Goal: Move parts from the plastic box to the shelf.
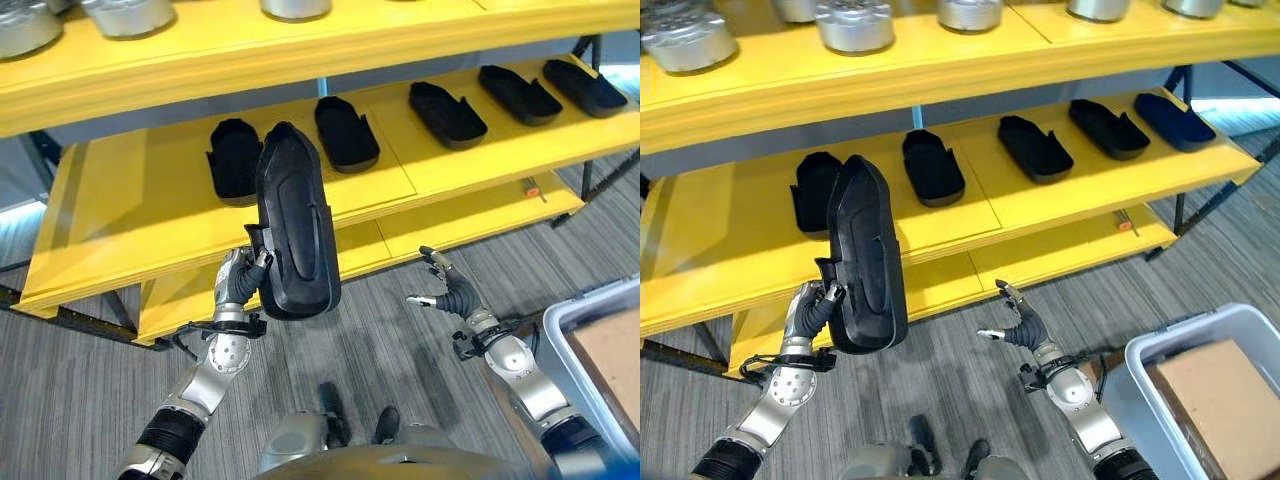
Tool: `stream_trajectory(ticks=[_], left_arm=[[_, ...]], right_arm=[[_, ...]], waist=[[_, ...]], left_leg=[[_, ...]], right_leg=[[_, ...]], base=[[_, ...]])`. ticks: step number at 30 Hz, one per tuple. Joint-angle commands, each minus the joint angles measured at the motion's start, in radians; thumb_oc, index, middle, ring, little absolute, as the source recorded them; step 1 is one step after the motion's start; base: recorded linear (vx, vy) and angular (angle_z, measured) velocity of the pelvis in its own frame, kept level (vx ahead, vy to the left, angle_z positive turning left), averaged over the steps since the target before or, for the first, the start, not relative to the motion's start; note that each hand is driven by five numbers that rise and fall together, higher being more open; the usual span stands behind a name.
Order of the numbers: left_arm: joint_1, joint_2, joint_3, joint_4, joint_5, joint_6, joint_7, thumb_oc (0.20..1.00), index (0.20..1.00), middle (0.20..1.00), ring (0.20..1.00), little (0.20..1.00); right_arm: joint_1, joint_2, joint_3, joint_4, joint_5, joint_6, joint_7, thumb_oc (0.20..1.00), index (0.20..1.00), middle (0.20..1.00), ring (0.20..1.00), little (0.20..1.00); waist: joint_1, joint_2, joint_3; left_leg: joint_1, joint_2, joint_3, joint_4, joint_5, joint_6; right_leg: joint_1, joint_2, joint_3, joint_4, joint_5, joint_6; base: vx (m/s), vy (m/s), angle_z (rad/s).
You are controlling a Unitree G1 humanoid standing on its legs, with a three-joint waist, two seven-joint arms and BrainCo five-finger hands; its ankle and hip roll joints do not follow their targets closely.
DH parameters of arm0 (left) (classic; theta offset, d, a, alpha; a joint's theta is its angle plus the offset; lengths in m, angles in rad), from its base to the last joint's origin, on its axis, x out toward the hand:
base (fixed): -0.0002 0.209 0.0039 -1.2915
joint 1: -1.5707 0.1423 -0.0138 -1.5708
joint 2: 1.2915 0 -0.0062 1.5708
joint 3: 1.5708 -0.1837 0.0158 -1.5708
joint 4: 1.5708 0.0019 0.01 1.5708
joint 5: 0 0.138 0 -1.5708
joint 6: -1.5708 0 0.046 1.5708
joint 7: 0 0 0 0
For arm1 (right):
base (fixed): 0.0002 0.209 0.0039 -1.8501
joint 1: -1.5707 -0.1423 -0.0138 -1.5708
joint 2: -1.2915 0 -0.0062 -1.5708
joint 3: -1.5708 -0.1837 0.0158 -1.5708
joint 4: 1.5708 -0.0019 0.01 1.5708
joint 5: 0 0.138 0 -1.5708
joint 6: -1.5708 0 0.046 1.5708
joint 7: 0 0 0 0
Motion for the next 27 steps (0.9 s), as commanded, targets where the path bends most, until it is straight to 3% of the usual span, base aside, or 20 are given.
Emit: stream_trajectory(ticks=[1,2,4,5,6,8,10,14,18,19,21,25,27], left_arm=[[-0.020,0.029,0.023,-0.055,0.002,-0.051,0.013,0.200,0.200,0.200,0.200,0.200],[-0.021,0.031,0.023,-0.058,0.002,-0.049,0.013,0.200,0.200,0.200,0.200,0.200],[-0.034,0.039,0.015,-0.074,-0.015,-0.033,0.019,0.200,0.200,0.200,0.200,0.200],[-0.035,0.040,0.015,-0.075,-0.017,-0.031,0.019,0.200,0.200,0.200,0.200,0.200],[-0.039,0.046,0.017,-0.083,-0.023,-0.023,0.019,0.200,0.200,0.200,0.200,0.200],[-0.032,0.050,0.023,-0.099,-0.028,-0.011,0.021,0.200,0.200,0.200,0.200,0.200],[-0.027,0.053,0.026,-0.101,-0.029,-0.013,0.021,0.200,0.200,0.200,0.200,0.200],[-0.001,0.057,0.042,-0.089,-0.018,-0.030,0.039,0.200,0.200,0.200,0.200,0.200],[0.021,0.072,0.059,-0.078,-0.022,-0.057,0.063,0.200,0.200,0.200,0.200,0.200],[0.022,0.075,0.061,-0.079,-0.026,-0.057,0.060,0.200,0.200,0.200,0.200,0.200],[0.011,0.077,0.050,-0.072,-0.037,-0.056,0.033,0.200,0.200,0.200,0.200,0.200],[0.010,0.082,0.040,-0.074,-0.014,-0.059,0.031,0.200,0.200,0.200,0.200,0.200],[0.012,0.088,0.029,-0.073,0.005,-0.064,0.040,0.200,0.200,0.200,0.200,0.200]], right_arm=[[-0.046,0.002,0.006,-0.026,0.004,-0.054,-0.005,1.000,1.000,1.000,1.000,1.000],[-0.045,0.002,0.004,-0.026,0.005,-0.053,-0.003,1.000,1.000,1.000,1.000,1.000],[-0.043,-0.006,0.000,-0.027,0.004,-0.050,0.008,1.000,1.000,1.000,1.000,1.000],[-0.043,-0.006,0.000,-0.027,0.004,-0.049,0.009,1.000,1.000,1.000,1.000,1.000],[-0.042,-0.008,0.000,-0.025,0.000,-0.048,0.013,1.000,1.000,1.000,1.000,1.000],[-0.041,-0.012,-0.002,-0.025,0.000,-0.044,0.016,1.000,1.000,1.000,1.000,1.000],[-0.038,-0.014,-0.006,-0.024,-0.001,-0.048,0.018,1.000,1.000,1.000,1.000,1.000],[-0.014,-0.024,-0.015,-0.023,-0.005,-0.061,0.011,1.000,1.000,1.000,1.000,1.000],[0.002,-0.043,-0.029,-0.040,-0.002,-0.071,0.012,1.000,1.000,1.000,1.000,1.000],[0.003,-0.044,-0.030,-0.040,-0.009,-0.072,0.013,1.000,1.000,1.000,1.000,1.000],[0.000,-0.040,-0.028,-0.019,0.006,-0.062,0.005,1.000,1.000,1.000,1.000,1.000],[0.007,-0.026,-0.038,-0.021,0.043,-0.068,0.027,1.000,1.000,1.000,1.000,1.000],[0.008,-0.005,-0.038,-0.032,0.038,-0.074,0.037,1.000,1.000,1.000,1.000,1.000]], waist=[[0.009,-0.031,-0.046],[0.006,-0.033,-0.046],[-0.015,-0.040,-0.037],[-0.015,-0.039,-0.037],[-0.032,-0.038,-0.035],[-0.043,-0.033,-0.040],[-0.044,-0.031,-0.043],[-0.039,-0.017,-0.057],[-0.057,-0.003,-0.064],[-0.058,0.005,-0.066],[-0.053,0.027,-0.076],[-0.045,0.022,-0.083],[-0.031,0.023,-0.081]], left_leg=[[-0.032,-0.003,0.017,0.076,-0.015,-0.071],[-0.038,0.006,0.026,0.107,-0.032,-0.076],[-0.087,0.083,0.098,0.265,-0.009,-0.105],[-0.093,0.093,0.100,0.280,-0.008,-0.109],[-0.086,0.153,0.142,0.318,-0.001,-0.112],[-0.054,0.208,0.162,0.313,0.020,-0.119],[-0.042,0.216,0.162,0.298,0.021,-0.119],[-0.007,0.296,0.094,0.234,0.140,-0.172],[0.030,0.413,0.050,0.194,0.219,-0.205],[0.036,0.409,0.052,0.180,0.210,-0.203],[0.046,0.324,0.027,0.143,0.125,-0.162],[0.060,0.253,0.017,0.108,0.044,-0.123],[0.076,0.190,-0.004,0.055,0.021,-0.097]], right_leg=[[-0.018,-0.011,0.049,-0.094,0.126,0.081],[-0.015,-0.012,0.049,-0.093,0.120,0.080],[-0.009,-0.016,0.043,-0.094,0.111,0.057],[-0.009,-0.014,0.043,-0.094,0.110,0.054],[-0.008,-0.016,0.027,-0.087,0.100,0.036],[-0.009,-0.021,0.009,-0.068,0.083,0.022],[-0.011,-0.025,0.003,-0.060,0.079,0.021],[-0.021,-0.038,0.002,-0.003,0.045,0.015],[-0.088,-0.124,0.001,0.158,-0.017,0.022],[-0.095,-0.133,0.001,0.181,-0.027,0.025],[-0.099,-0.153,0.032,0.245,-0.057,0.044],[-0.088,-0.171,0.036,0.234,-0.032,0.077],[-0.087,-0.180,0.037,0.231,-0.013,0.109]], base=[[0.06,-0.028,0.21],[0.06,-0.054,0.05],[0.07,-0.067,0.10],[0.07,-0.024,0.20],[0.06,0.022,0.16],[0.07,0.101,-0.08],[0.05,0.120,-0.22],[0.06,0.222,-0.04],[0.03,0.567,0.13],[0.08,0.977,0.26],[0.11,0.847,0.27],[0.04,0.373,0.45],[0.01,0.401,0.11]])
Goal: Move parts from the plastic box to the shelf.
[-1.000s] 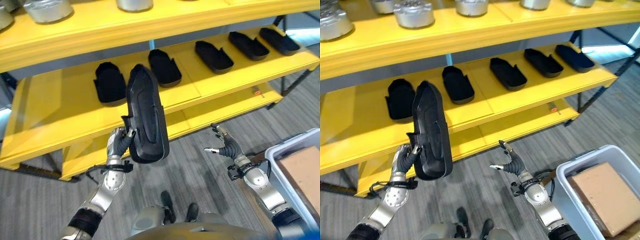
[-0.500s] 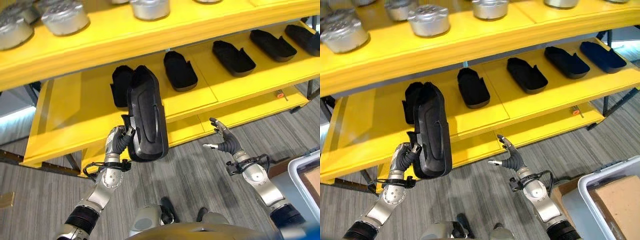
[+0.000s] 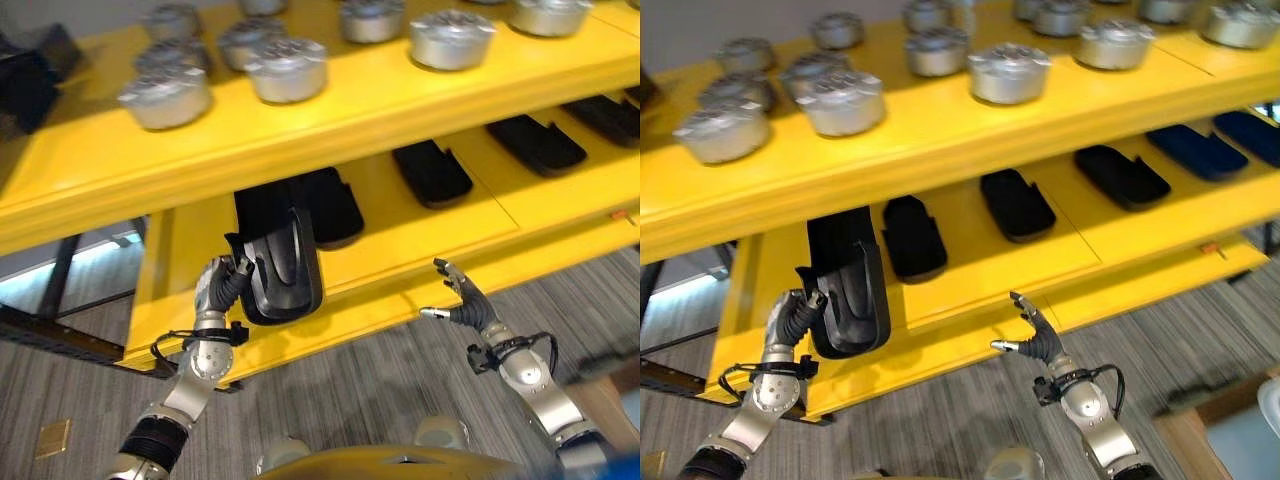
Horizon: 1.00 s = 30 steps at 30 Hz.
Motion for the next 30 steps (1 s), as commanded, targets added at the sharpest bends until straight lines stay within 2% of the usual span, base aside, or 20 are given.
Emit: stream_trajectory(ticks=[1,4,5,7,8,10,11,12,14,16,19,24,25,28,30], left_arm=[[-0.007,0.030,0.005,-0.092,0.038,-0.072,0.039,0.200,0.200,0.200,0.200,0.200],[-0.001,0.042,0.000,-0.096,0.065,-0.092,0.067,0.200,0.200,0.200,0.200,0.200],[0.001,0.051,0.002,-0.105,0.069,-0.115,0.067,0.200,0.200,0.200,0.200,0.200],[-0.003,0.054,0.000,-0.110,0.062,-0.123,0.059,0.200,0.200,0.200,0.200,0.200],[-0.007,0.051,0.003,-0.115,0.057,-0.136,0.041,0.200,0.200,0.200,0.200,0.200],[-0.008,0.044,0.005,-0.118,0.047,-0.148,0.030,0.200,0.200,0.200,0.200,0.200],[-0.013,0.041,0.005,-0.117,0.043,-0.144,0.026,0.200,0.200,0.200,0.200,0.200],[-0.022,0.030,-0.006,-0.116,0.039,-0.120,0.024,0.200,0.200,0.200,0.200,0.200],[-0.042,0.012,-0.029,-0.107,0.038,-0.096,0.021,0.200,0.200,0.200,0.200,0.200],[-0.057,-0.003,-0.050,-0.094,0.058,-0.088,0.029,0.200,0.200,0.200,0.200,0.200],[-0.068,-0.025,-0.072,-0.061,0.068,-0.073,0.017,0.200,0.200,0.200,0.200,0.200],[-0.036,-0.028,-0.049,-0.071,0.043,-0.070,-0.001,0.200,0.200,0.200,0.200,0.200],[-0.025,-0.026,-0.039,-0.073,0.037,-0.077,-0.009,0.200,0.200,0.200,0.200,0.200],[-0.019,-0.027,-0.035,-0.077,0.042,-0.076,-0.009,0.200,0.200,0.200,0.200,0.200],[-0.024,-0.028,-0.029,-0.069,0.060,-0.066,0.010,0.200,0.200,0.200,0.200,0.200]], right_arm=[[-0.063,-0.004,0.001,-0.073,0.023,-0.066,0.002,1.000,1.000,1.000,1.000,1.000],[-0.075,0.017,0.015,-0.099,0.003,-0.066,0.000,1.000,1.000,1.000,1.000,1.000],[-0.092,0.023,0.034,-0.129,-0.029,-0.056,-0.013,1.000,1.000,1.000,1.000,1.000],[-0.105,0.026,0.046,-0.142,-0.036,-0.041,-0.023,1.000,1.000,1.000,1.000,1.000],[-0.127,0.029,0.062,-0.155,-0.044,-0.017,-0.039,1.000,1.000,1.000,1.000,1.000],[-0.142,0.027,0.073,-0.171,-0.051,0.001,-0.038,1.000,1.000,1.000,1.000,1.000],[-0.141,0.026,0.079,-0.180,-0.056,0.000,-0.032,1.000,1.000,1.000,1.000,1.000],[-0.136,0.025,0.089,-0.194,-0.061,-0.004,-0.012,1.000,1.000,1.000,1.000,1.000],[-0.137,0.016,0.099,-0.191,-0.069,-0.030,0.020,1.000,1.000,1.000,1.000,1.000],[-0.146,0.012,0.111,-0.182,-0.066,-0.047,0.037,1.000,1.000,1.000,1.000,1.000],[-0.159,-0.006,0.117,-0.176,-0.078,-0.077,0.105,1.000,1.000,1.000,1.000,1.000],[-0.188,-0.027,0.158,-0.220,-0.165,-0.062,0.176,1.000,1.000,1.000,1.000,1.000],[-0.199,-0.041,0.172,-0.244,-0.171,-0.045,0.192,1.000,1.000,1.000,1.000,1.000],[-0.208,-0.051,0.181,-0.257,-0.182,-0.040,0.200,1.000,1.000,1.000,1.000,1.000],[-0.229,-0.065,0.182,-0.278,-0.158,-0.027,0.198,1.000,1.000,1.000,1.000,1.000]], waist=[[0.013,0.003,-0.014],[0.038,0.003,-0.004],[0.069,0.002,0.006],[0.086,0.001,0.011],[0.112,-0.001,0.014],[0.132,-0.001,0.018],[0.132,-0.005,0.018],[0.116,-0.021,0.020],[0.095,-0.037,0.017],[0.083,-0.039,0.020],[0.070,-0.057,0.004],[0.098,-0.066,-0.008],[0.107,-0.073,-0.011],[0.112,-0.080,-0.010],[0.112,-0.093,-0.010]], left_leg=[[0.013,-0.026,-0.040,-0.035,-0.069,0.005],[0.017,-0.066,-0.055,-0.074,-0.066,0.025],[0.010,-0.091,-0.054,-0.091,-0.065,0.037],[0.005,-0.103,-0.051,-0.099,-0.067,0.043],[0.001,-0.115,-0.038,-0.109,-0.066,0.049],[-0.003,-0.124,-0.025,-0.113,-0.066,0.053],[-0.008,-0.129,-0.027,-0.118,-0.065,0.054],[-0.018,-0.141,-0.045,-0.128,-0.062,0.053],[-0.021,-0.147,-0.071,-0.140,-0.059,0.047],[-0.031,-0.138,-0.063,-0.140,-0.039,0.045],[-0.016,-0.125,-0.076,-0.143,-0.041,0.028],[0.001,-0.090,-0.079,-0.122,-0.051,-0.002],[-0.006,-0.073,-0.079,-0.106,-0.054,-0.009],[-0.017,-0.052,-0.080,-0.083,-0.055,-0.014],[-0.026,-0.024,-0.072,-0.055,-0.056,-0.020]], right_leg=[[0.006,0.071,-0.029,0.035,-0.077,0.019],[-0.004,0.053,-0.048,0.037,-0.060,0.048],[-0.014,0.030,-0.085,0.040,-0.040,0.059],[-0.016,0.017,-0.109,0.040,-0.029,0.062],[-0.015,-0.004,-0.157,0.030,-0.005,0.066],[-0.017,-0.023,-0.195,0.033,0.007,0.069],[-0.017,-0.008,-0.187,0.030,0.000,0.069],[-0.019,0.058,-0.129,-0.007,-0.012,0.068],[-0.016,0.106,-0.054,-0.068,-0.005,0.063],[-0.023,0.116,-0.030,-0.111,0.035,0.054],[-0.010,0.150,0.018,-0.150,0.043,0.044],[0.033,0.154,-0.023,-0.197,0.047,0.029],[0.040,0.159,-0.032,-0.195,0.039,0.022],[0.044,0.162,-0.037,-0.192,0.032,0.012],[0.052,0.166,-0.047,-0.189,0.025,-0.001]], base=[[-0.02,0.342,0.34],[-0.07,0.339,0.22],[-0.12,0.338,0.03],[-0.12,0.253,0.13],[-0.10,0.191,0.14],[-0.07,0.134,0.02],[0.02,0.022,0.06],[0.08,-0.080,0.14],[0.09,-0.133,0.23],[0.00,-0.166,0.31],[0.10,-0.319,0.28],[0.13,-0.234,0.22],[0.10,-0.174,0.04],[0.04,-0.087,0.00],[0.04,-0.062,-0.03]])
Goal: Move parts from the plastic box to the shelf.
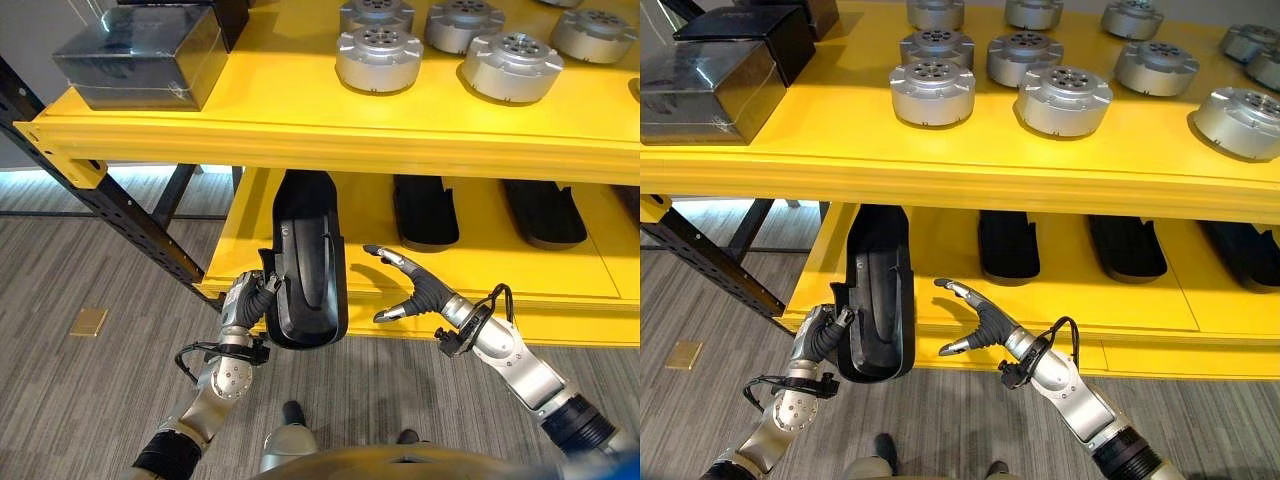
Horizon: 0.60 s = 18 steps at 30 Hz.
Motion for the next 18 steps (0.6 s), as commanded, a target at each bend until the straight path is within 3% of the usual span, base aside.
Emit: stream_trajectory(ticks=[1,5,8,11,18], left_arm=[[-0.068,0.021,0.043,-0.036,0.006,-0.028,0.059,0.200,0.200,0.200,0.200,0.200],[-0.101,0.017,0.062,0.025,0.027,0.035,0.141,0.200,0.200,0.200,0.200,0.200],[-0.127,0.021,0.082,0.045,0.047,0.055,0.157,0.200,0.200,0.200,0.200,0.200],[-0.177,0.050,0.100,0.088,0.063,0.123,0.152,0.200,0.200,0.200,0.200,0.200],[-0.270,0.064,0.070,0.221,0.050,0.186,0.201,0.200,0.200,0.200,0.200,0.200]], right_arm=[[-0.060,0.010,0.005,-0.065,0.029,-0.037,-0.020,1.000,1.000,1.000,1.000,1.000],[-0.039,0.018,-0.025,-0.082,0.054,-0.034,-0.041,1.000,1.000,1.000,1.000,1.000],[-0.030,0.024,-0.033,-0.086,0.061,-0.014,-0.044,1.000,1.000,1.000,1.000,1.000],[-0.007,0.021,-0.049,-0.088,0.082,0.008,-0.015,1.000,1.000,1.000,1.000,1.000],[0.000,0.017,-0.063,-0.082,0.085,-0.016,-0.055,1.000,1.000,1.000,1.000,1.000]], waist=[[-0.007,-0.058,-0.028],[-0.027,-0.052,-0.039],[-0.038,-0.046,-0.044],[-0.067,-0.028,-0.051],[-0.115,0.000,-0.039]], left_leg=[[-0.007,0.059,0.039,0.124,-0.083,-0.038],[0.013,0.061,0.051,0.115,-0.083,-0.039],[0.020,0.058,0.055,0.109,-0.081,-0.039],[0.028,0.053,0.061,0.104,-0.078,-0.038],[0.009,0.055,0.081,0.112,-0.069,-0.036]], right_leg=[[-0.056,-0.035,0.040,0.085,-0.004,0.029],[-0.053,-0.041,0.041,0.088,0.000,0.033],[-0.056,-0.042,0.046,0.090,0.001,0.035],[-0.065,-0.045,0.064,0.099,-0.001,0.039],[-0.107,-0.051,0.092,0.125,-0.005,0.042]], base=[[0.06,-0.005,-0.03],[0.06,0.037,-0.02],[0.06,0.057,-0.03],[0.11,0.094,-0.08],[0.02,0.070,-0.12]])
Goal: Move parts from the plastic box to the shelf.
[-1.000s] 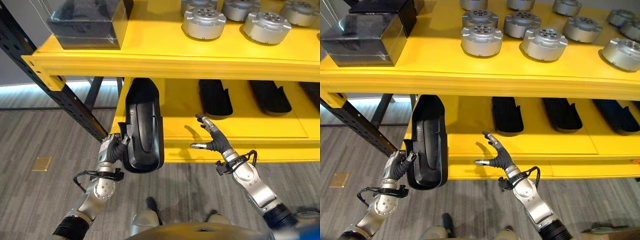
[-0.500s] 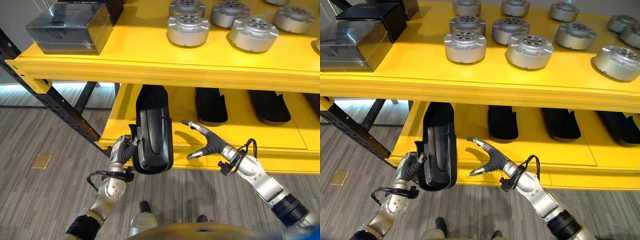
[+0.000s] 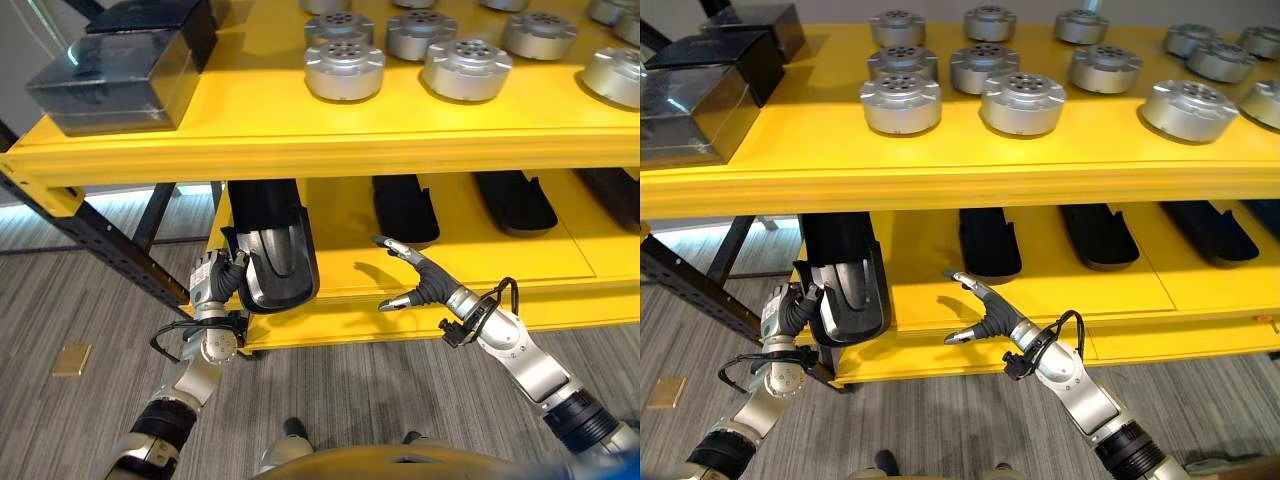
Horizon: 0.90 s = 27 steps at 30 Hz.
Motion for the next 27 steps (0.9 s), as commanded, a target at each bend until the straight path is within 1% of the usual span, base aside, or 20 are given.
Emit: stream_trajectory(ticks=[1,2,3,4,5,6,7,8,13,16,18,19,23,27], left_arm=[[-0.122,0.050,-0.007,0.034,0.004,0.000,0.091,0.200,0.200,0.200,0.200,0.200],[-0.132,0.051,-0.010,0.044,0.000,0.009,0.095,0.200,0.200,0.200,0.200,0.200],[-0.152,0.052,-0.018,0.062,-0.004,0.029,0.106,0.200,0.200,0.200,0.200,0.200],[-0.158,0.052,-0.021,0.068,-0.004,0.035,0.112,0.200,0.200,0.200,0.200,0.200],[-0.177,0.052,-0.030,0.078,-0.012,0.054,0.124,0.200,0.200,0.200,0.200,0.200],[-0.211,0.051,-0.042,0.098,-0.025,0.085,0.141,0.200,0.200,0.200,0.200,0.200],[-0.227,0.050,-0.047,0.115,-0.028,0.098,0.150,0.200,0.200,0.200,0.200,0.200],[-0.236,0.051,-0.053,0.126,-0.031,0.112,0.158,0.200,0.200,0.200,0.200,0.200],[-0.298,0.077,-0.059,0.193,-0.059,0.151,0.183,0.200,0.200,0.200,0.200,0.200],[-0.335,0.090,-0.059,0.227,-0.066,0.163,0.195,0.200,0.200,0.200,0.200,0.200],[-0.367,0.119,-0.050,0.254,-0.084,0.181,0.219,0.200,0.200,0.200,0.200,0.200],[-0.397,0.145,-0.040,0.267,-0.105,0.203,0.238,0.200,0.200,0.200,0.200,0.200],[-0.434,0.178,-0.026,0.291,-0.106,0.226,0.264,0.200,0.200,0.200,0.200,0.200],[-0.434,0.218,0.000,0.274,-0.127,0.253,0.282,0.200,0.200,0.200,0.200,0.200]], right_arm=[[-0.001,0.019,-0.034,-0.079,0.004,-0.100,-0.082,1.000,1.000,1.000,1.000,1.000],[-0.003,0.019,-0.038,-0.082,-0.014,-0.116,-0.117,1.000,1.000,1.000,1.000,1.000],[-0.009,0.018,-0.050,-0.087,-0.047,-0.155,-0.184,1.000,1.000,1.000,1.000,1.000],[-0.012,0.018,-0.056,-0.089,-0.057,-0.166,-0.204,1.000,1.000,1.000,1.000,1.000],[-0.024,0.020,-0.076,-0.098,-0.087,-0.190,-0.244,1.000,1.000,1.000,1.000,1.000],[-0.049,0.015,-0.109,-0.114,-0.151,-0.248,-0.324,1.000,1.000,1.000,1.000,1.000],[-0.063,0.012,-0.127,-0.129,-0.166,-0.259,-0.346,1.000,1.000,1.000,1.000,1.000],[-0.074,0.009,-0.145,-0.145,-0.171,-0.264,-0.362,1.000,1.000,1.000,1.000,1.000],[-0.111,-0.032,-0.209,-0.183,-0.178,-0.264,-0.404,1.000,1.000,1.000,1.000,1.000],[-0.131,-0.053,-0.221,-0.179,-0.192,-0.255,-0.428,1.000,1.000,1.000,1.000,1.000],[-0.136,-0.082,-0.245,-0.167,-0.185,-0.251,-0.458,1.000,1.000,1.000,1.000,1.000],[-0.142,-0.098,-0.263,-0.157,-0.183,-0.249,-0.468,1.000,1.000,1.000,1.000,1.000],[-0.142,-0.105,-0.278,-0.150,-0.181,-0.239,-0.478,1.000,1.000,1.000,1.000,1.000],[-0.122,-0.113,-0.299,-0.146,-0.167,-0.234,-0.469,1.000,1.000,1.000,1.000,1.000]], waist=[[-0.011,-0.013,-0.001],[-0.017,-0.009,0.003],[-0.027,-0.002,0.011],[-0.031,0.001,0.015],[-0.040,0.007,0.026],[-0.057,0.018,0.051],[-0.066,0.023,0.064],[-0.076,0.028,0.075],[-0.109,0.040,0.130],[-0.118,0.040,0.153],[-0.127,0.034,0.184],[-0.130,0.029,0.206],[-0.131,0.020,0.227],[-0.125,0.015,0.242]], left_leg=[[-0.034,0.083,0.031,0.116,-0.040,-0.051],[-0.040,0.084,0.035,0.118,-0.039,-0.051],[-0.051,0.084,0.041,0.121,-0.039,-0.050],[-0.055,0.083,0.043,0.122,-0.039,-0.049],[-0.070,0.084,0.048,0.128,-0.041,-0.048],[-0.086,0.082,0.055,0.132,-0.042,-0.046],[-0.096,0.080,0.060,0.135,-0.043,-0.045],[-0.096,0.074,0.049,0.138,-0.062,-0.054],[-0.135,0.064,0.065,0.157,-0.073,-0.050],[-0.151,0.059,0.069,0.163,-0.075,-0.048],[-0.180,0.058,0.068,0.182,-0.079,-0.047],[-0.208,0.059,0.065,0.199,-0.083,-0.045],[-0.243,0.058,0.059,0.218,-0.087,-0.044],[-0.268,0.055,0.050,0.232,-0.090,-0.040]], right_leg=[[-0.098,-0.007,0.049,0.077,0.002,0.031],[-0.106,-0.007,0.052,0.082,0.001,0.031],[-0.124,-0.008,0.061,0.092,-0.002,0.031],[-0.131,-0.008,0.065,0.096,-0.003,0.031],[-0.152,-0.010,0.073,0.107,-0.006,0.031],[-0.178,-0.013,0.085,0.121,-0.012,0.032],[-0.191,-0.015,0.092,0.129,-0.016,0.032],[-0.195,-0.019,0.105,0.140,-0.037,0.042],[-0.248,-0.027,0.124,0.181,-0.060,0.043],[-0.271,-0.028,0.131,0.196,-0.066,0.044],[-0.302,-0.027,0.141,0.219,-0.073,0.044],[-0.333,-0.024,0.146,0.240,-0.078,0.044],[-0.369,-0.022,0.152,0.262,-0.081,0.046],[-0.391,-0.021,0.155,0.279,-0.085,0.046]], base=[[-0.04,0.096,-0.24],[-0.07,0.120,-0.19],[-0.05,0.087,-0.22],[-0.09,0.113,-0.15],[-0.14,0.163,-0.21],[-0.17,0.201,-0.21],[-0.09,0.228,-0.28],[-0.02,0.176,-0.22],[-0.06,0.143,-0.15],[-0.06,0.079,-0.09],[-0.10,0.079,-0.04],[-0.12,0.058,-0.09],[-0.06,0.010,0.04],[-0.03,0.005,0.05]])
